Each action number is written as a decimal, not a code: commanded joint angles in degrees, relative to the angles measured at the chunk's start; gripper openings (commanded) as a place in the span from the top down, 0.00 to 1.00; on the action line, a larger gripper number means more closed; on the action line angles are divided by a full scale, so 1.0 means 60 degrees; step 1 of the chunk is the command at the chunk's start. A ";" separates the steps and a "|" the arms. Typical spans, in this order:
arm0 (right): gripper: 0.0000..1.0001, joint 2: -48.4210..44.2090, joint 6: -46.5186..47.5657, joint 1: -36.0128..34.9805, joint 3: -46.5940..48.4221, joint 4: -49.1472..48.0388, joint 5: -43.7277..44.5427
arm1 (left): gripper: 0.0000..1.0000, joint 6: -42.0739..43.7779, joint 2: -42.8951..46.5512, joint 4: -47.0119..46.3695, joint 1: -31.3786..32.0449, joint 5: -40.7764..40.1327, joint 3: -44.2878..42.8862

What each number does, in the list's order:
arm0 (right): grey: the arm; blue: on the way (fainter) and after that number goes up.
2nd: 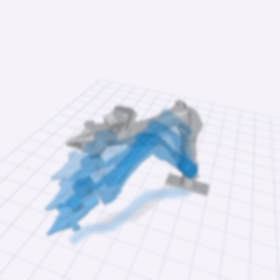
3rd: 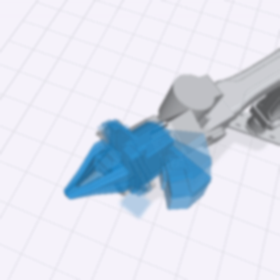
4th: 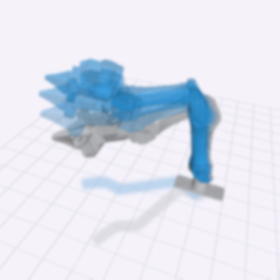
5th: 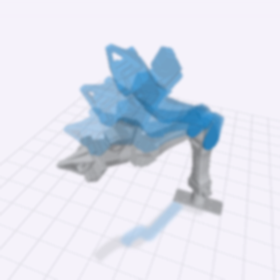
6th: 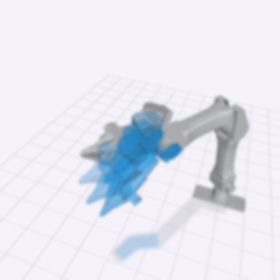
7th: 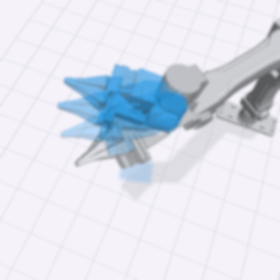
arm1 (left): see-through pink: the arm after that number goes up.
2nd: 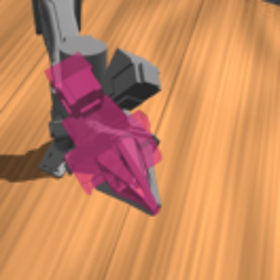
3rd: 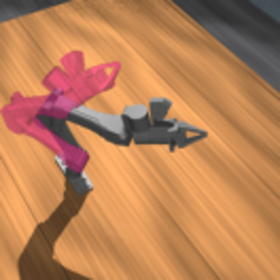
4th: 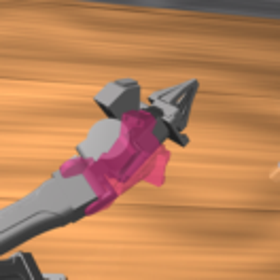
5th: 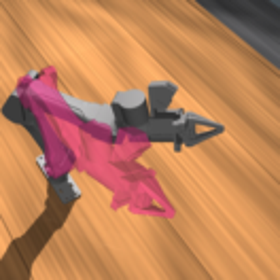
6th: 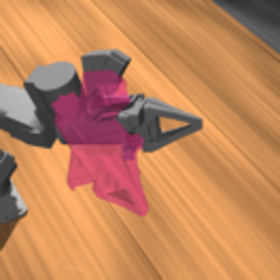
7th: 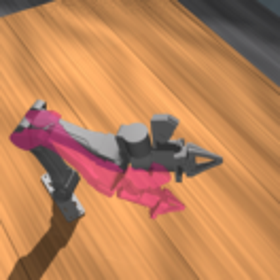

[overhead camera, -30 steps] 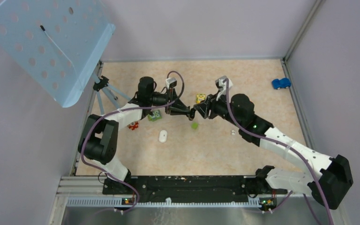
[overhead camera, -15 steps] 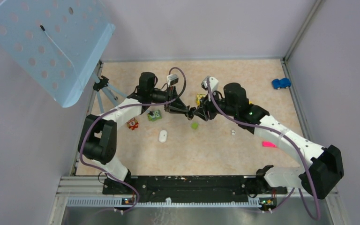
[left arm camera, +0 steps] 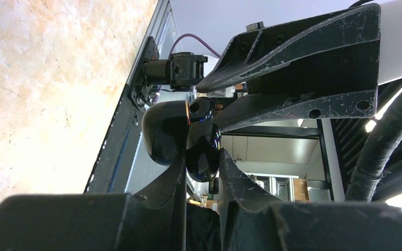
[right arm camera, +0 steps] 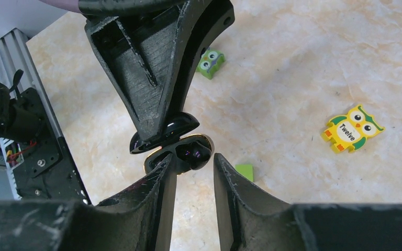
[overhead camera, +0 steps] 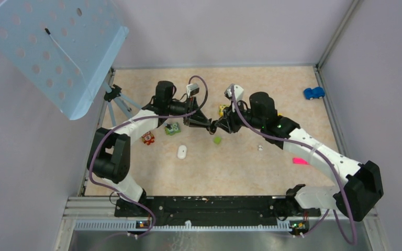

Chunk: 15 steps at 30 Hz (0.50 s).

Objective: Insert the wireless bluetooth earbuds into the charging case
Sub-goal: Adjust the right earbud in the right side groove of the charging case.

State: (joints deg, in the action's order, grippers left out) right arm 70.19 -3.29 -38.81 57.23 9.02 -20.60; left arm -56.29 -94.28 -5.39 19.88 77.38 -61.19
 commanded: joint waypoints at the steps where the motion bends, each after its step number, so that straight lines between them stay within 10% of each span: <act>1: 0.70 0.0215 -0.0163 0.0052 0.0405 -0.0473 0.0017 | 1.00 0.0227 0.0009 -0.0156 -0.0048 0.0285 -0.0158; 15: 0.89 0.0260 -0.1196 0.0052 0.0135 -0.1087 0.0138 | 1.00 0.0047 -0.0032 -0.0232 -0.0056 -0.0011 -0.0171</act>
State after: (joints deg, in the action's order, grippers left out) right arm 71.92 -6.55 -38.81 57.21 7.35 -20.18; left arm -56.03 -94.28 -5.28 19.81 77.49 -61.19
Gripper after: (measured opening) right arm 0.156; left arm 0.264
